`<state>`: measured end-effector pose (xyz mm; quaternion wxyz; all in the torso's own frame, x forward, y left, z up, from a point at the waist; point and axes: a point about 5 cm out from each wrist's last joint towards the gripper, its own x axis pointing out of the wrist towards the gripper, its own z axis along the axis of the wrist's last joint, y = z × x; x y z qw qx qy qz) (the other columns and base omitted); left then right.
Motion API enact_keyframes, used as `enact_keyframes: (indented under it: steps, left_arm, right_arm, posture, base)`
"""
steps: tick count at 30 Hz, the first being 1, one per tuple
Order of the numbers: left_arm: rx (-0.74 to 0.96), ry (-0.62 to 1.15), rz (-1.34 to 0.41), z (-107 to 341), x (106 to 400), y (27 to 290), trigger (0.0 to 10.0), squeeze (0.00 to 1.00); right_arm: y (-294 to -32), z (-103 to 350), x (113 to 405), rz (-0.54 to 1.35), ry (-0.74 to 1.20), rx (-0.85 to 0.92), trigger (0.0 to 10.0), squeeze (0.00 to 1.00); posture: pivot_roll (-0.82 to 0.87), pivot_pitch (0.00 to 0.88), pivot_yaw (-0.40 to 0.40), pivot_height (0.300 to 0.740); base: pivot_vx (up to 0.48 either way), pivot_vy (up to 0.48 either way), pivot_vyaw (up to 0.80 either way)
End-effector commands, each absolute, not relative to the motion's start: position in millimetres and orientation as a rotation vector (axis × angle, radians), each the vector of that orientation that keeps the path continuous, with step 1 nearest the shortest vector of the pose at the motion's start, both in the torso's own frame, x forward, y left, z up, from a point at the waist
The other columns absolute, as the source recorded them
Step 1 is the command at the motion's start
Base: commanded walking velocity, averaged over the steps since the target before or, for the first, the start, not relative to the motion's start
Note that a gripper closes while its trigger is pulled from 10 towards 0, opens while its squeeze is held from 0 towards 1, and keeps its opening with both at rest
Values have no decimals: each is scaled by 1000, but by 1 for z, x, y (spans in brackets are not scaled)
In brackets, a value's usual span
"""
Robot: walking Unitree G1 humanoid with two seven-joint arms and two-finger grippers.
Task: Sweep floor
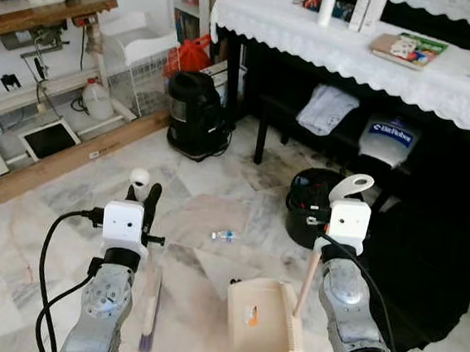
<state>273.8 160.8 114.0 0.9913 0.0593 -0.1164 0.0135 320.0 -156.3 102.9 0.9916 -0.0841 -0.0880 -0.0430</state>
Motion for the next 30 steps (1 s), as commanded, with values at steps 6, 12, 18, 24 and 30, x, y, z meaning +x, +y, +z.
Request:
enact_keyframes:
  steps: [6,12,18,24,30]
  left_arm:
    - [139,-252,41,119,273,165,10000,0]
    - [137,-252,36,118,273,165,10000,0]
    - [135,-253,31,118,272,164,10000,0]
    - [135,-253,29,118,272,164,10000,0]
    - [149,-252,35,118,273,165,10000,0]
  right_arm:
    - [-151,112,322,-75,-222,-161,10000,0]
    - [-152,111,321,-75,-217,-165,10000,0]
    - [-152,111,321,-77,-215,-166,10000,0]
    - [-152,111,321,-77,-214,-165,10000,0]
    - [-152,111,321,-78,-213,-170,10000,0]
  posture:
    - [107,99,23,740]
    - [107,100,23,740]
    - [106,100,24,740]
    - [108,96,24,740]
    - [108,91,25,740]
  base:
    - [304,0,0]
    - [237,0,0]
    - [0,0,0]
    - [0,0,0]
    - [0,0,0]
